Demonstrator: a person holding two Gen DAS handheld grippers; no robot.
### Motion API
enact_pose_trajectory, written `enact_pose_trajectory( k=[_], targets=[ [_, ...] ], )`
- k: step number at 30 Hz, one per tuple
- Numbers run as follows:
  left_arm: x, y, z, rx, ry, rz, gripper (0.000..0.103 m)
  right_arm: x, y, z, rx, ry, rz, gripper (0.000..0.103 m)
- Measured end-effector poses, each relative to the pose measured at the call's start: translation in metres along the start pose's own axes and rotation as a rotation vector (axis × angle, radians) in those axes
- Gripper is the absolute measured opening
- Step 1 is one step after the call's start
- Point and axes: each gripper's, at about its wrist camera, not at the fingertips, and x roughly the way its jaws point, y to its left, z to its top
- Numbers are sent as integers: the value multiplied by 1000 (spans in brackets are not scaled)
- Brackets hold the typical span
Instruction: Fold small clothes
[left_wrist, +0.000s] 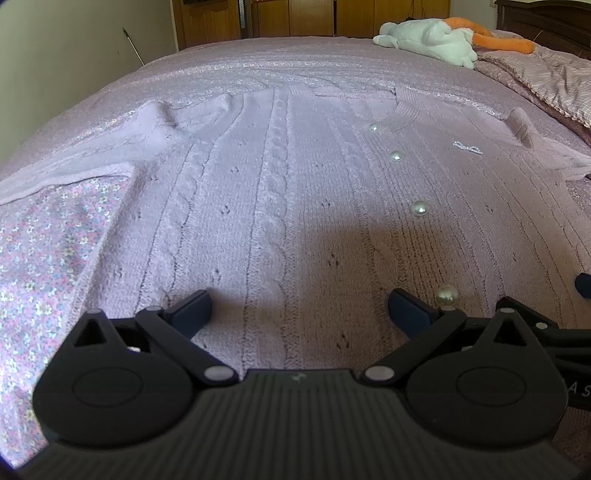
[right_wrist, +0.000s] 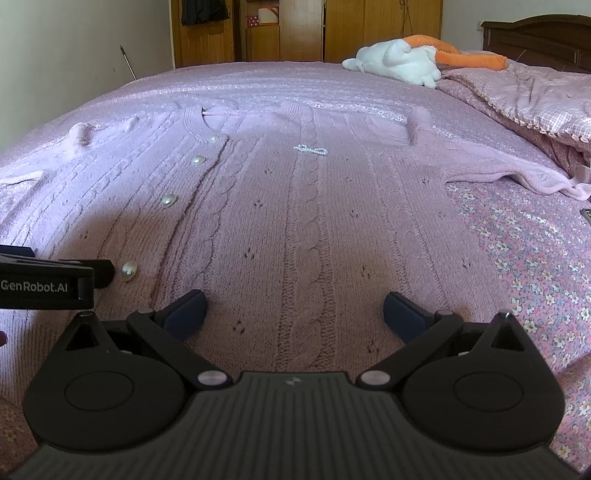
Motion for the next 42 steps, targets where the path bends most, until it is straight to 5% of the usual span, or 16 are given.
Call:
enact_pose_trajectory(
  k=[42],
  targets=[
    [-2, 1, 2, 7, -4, 1, 103, 0, 2, 1, 8, 13, -12, 103]
  ],
)
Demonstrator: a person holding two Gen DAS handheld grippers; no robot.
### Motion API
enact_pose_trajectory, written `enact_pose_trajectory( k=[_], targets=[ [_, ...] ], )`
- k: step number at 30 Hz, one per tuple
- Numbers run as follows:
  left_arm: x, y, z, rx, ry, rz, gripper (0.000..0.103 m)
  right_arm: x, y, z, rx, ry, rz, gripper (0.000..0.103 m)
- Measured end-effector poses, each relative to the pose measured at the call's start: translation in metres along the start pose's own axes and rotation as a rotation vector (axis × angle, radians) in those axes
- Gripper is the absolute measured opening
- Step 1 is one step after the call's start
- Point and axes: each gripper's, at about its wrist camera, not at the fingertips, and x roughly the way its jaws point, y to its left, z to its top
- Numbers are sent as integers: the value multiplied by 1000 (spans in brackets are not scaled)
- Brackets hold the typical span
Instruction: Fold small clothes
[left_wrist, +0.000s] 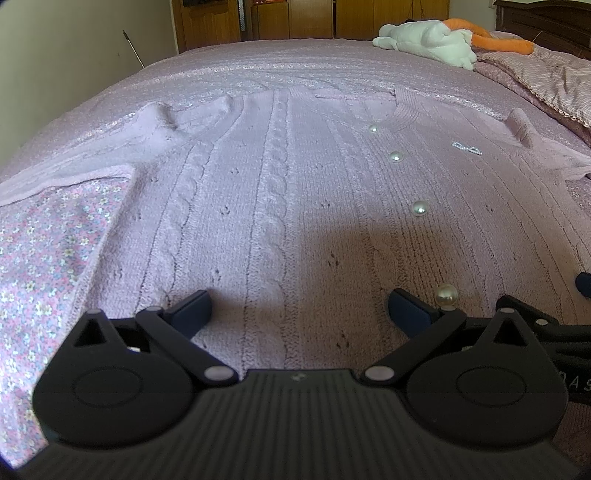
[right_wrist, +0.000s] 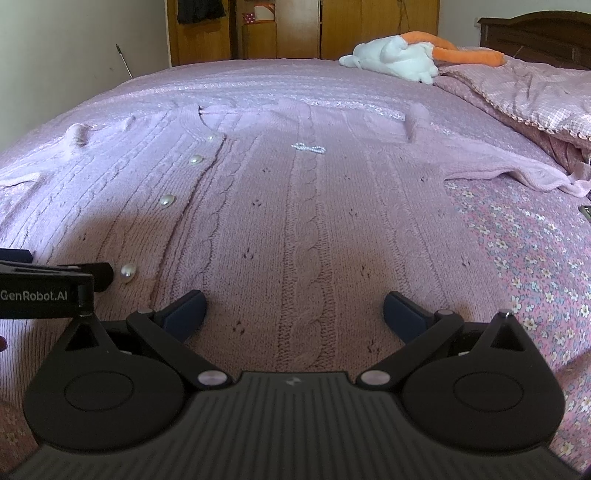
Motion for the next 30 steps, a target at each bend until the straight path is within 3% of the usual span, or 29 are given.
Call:
enact_pose_trajectory(
  k=[10, 15, 19, 24, 30],
  targets=[
    [-1, -2, 1, 17, 19, -1, 103, 3, -3, 10, 8, 60, 13, 103],
    [0, -3, 4, 29, 32, -5, 103, 2, -5, 6, 11, 35, 21, 103],
    [2, -1, 7, 76, 41, -39, 103, -1, -18, 6, 60, 10, 93, 103],
    [-1, -4, 14, 118, 35, -50, 103, -7, -60, 22, 233, 17, 241, 103],
    [-7, -12, 35, 131, -11, -53, 103, -8, -126, 63, 257, -83, 172, 103]
  ],
)
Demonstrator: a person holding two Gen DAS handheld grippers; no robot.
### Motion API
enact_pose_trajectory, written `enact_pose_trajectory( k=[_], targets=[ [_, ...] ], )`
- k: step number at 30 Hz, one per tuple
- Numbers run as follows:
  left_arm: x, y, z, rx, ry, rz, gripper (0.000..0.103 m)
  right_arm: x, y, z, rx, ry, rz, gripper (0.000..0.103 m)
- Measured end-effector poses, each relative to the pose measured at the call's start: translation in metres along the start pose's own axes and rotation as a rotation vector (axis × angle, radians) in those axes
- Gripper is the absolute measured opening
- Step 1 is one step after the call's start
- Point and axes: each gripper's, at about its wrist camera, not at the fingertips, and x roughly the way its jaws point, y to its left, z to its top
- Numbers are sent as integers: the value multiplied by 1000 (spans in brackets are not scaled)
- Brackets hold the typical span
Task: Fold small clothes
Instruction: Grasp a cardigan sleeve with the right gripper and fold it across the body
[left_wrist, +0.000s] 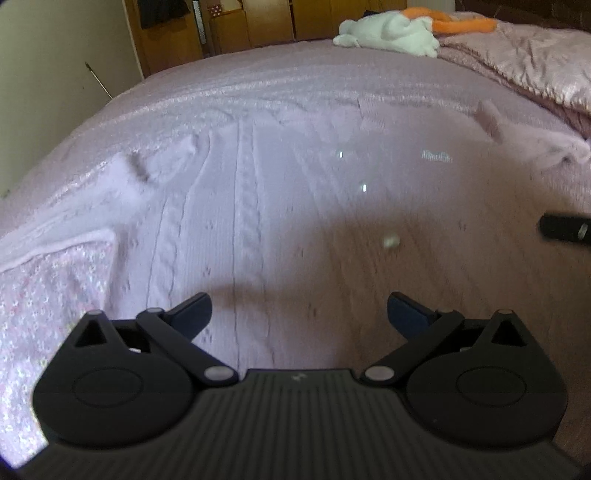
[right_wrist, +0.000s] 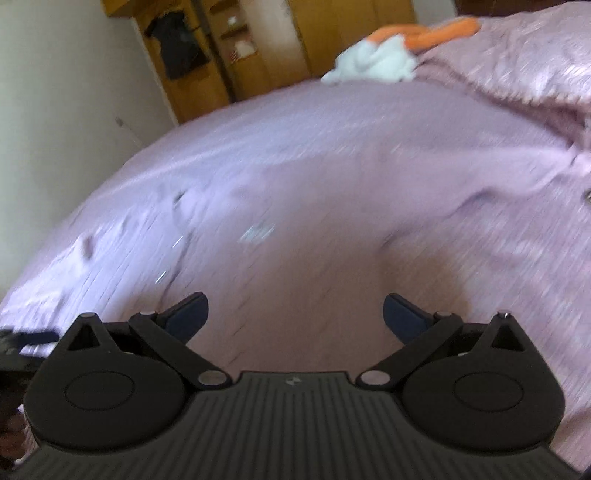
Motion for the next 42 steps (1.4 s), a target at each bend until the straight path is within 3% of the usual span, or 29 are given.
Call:
enact_pose_trajectory(
  k=[6, 12, 15, 20, 22, 23, 24, 26, 29, 37, 42],
  targets=[
    [13, 14, 22, -105, 35, -4, 103, 21, -93, 47, 150, -45, -89, 103],
    [22, 36, 33, -245, 86, 10, 103, 52, -174, 69, 277, -90, -170, 103],
    [24, 41, 35, -282, 108, 21, 103, 73, -201, 76, 329, -123, -174, 103],
    [27, 40, 36, -255, 131, 84, 103, 93, -225, 95, 378, -193, -197, 101],
    [30, 39, 36, -253, 141, 104, 103, 98, -233, 103, 418, -220, -207, 91],
    [31, 39, 36, -252, 143, 108, 103, 100, -238, 106, 434, -231, -216, 77],
    [32, 38, 37, -249, 144, 109, 103, 102, -242, 108, 442, -237, -226, 45],
    [34, 35, 38, -234, 142, 111, 103, 106, -249, 114, 447, -218, -246, 10],
    [36, 31, 43, -224, 146, 98, 103, 95, -253, 115, 425, -243, -242, 7],
    [31, 24, 52, -247, 149, 18, 103, 22, -219, 128, 265, -382, -265, 7],
    [22, 28, 56, -256, 134, -17, 103, -7, -181, 134, 174, -395, -305, 7]
  ],
)
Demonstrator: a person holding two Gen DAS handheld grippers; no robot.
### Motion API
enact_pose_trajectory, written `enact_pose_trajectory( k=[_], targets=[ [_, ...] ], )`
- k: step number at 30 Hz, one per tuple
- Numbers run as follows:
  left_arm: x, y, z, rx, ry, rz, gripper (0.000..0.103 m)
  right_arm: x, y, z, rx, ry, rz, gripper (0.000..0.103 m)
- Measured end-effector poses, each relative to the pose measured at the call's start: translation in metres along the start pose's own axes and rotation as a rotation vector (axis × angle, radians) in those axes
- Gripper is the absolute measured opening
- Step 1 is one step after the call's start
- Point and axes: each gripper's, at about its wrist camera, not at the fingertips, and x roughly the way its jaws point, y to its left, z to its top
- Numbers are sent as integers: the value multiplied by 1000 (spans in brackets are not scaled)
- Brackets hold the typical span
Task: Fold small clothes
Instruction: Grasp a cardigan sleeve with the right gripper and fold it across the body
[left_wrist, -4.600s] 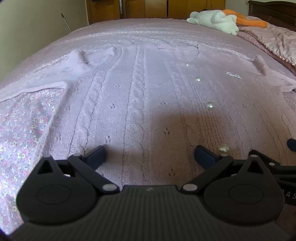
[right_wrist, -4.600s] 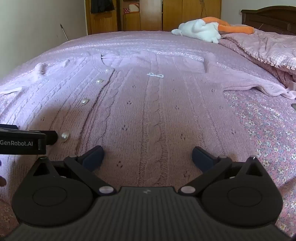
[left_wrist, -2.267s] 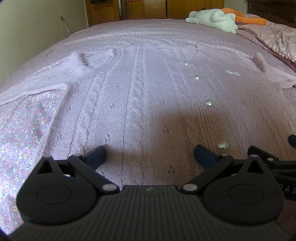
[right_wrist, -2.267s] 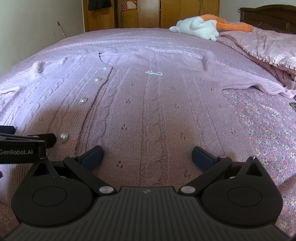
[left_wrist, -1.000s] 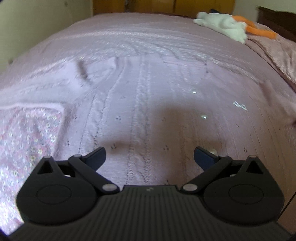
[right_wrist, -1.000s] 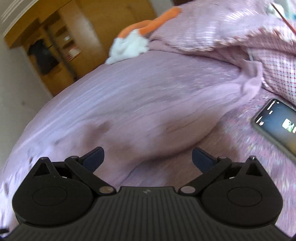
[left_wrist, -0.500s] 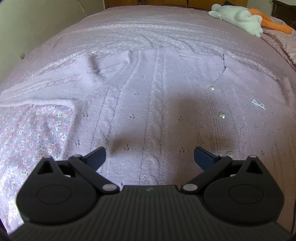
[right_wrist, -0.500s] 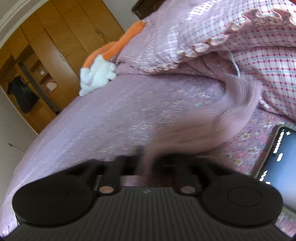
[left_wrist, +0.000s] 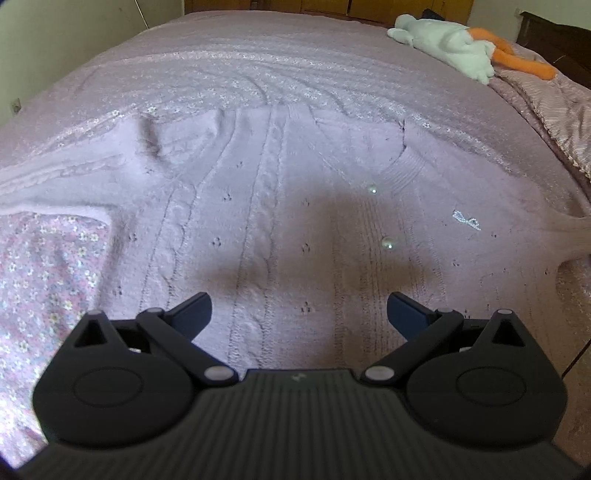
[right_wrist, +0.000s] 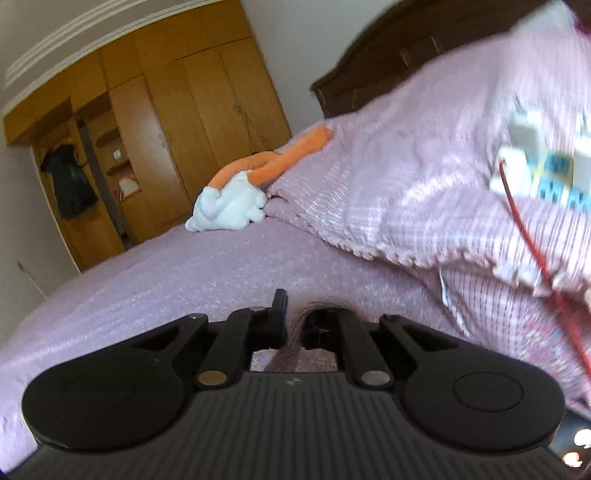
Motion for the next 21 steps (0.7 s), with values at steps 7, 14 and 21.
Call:
enact_pose_trajectory(
  k=[7, 14, 21],
  targets=[
    [-12, 21, 13, 40, -11, 52, 103, -32, 82, -3, -88, 26, 95, 7],
    [-28, 60, 26, 29, -69, 105, 103, -46, 193, -16, -246, 24, 189, 7],
    [-42, 98, 34, -35, -121, 101, 103, -53, 306, -47, -316, 58, 291, 7]
  ],
)
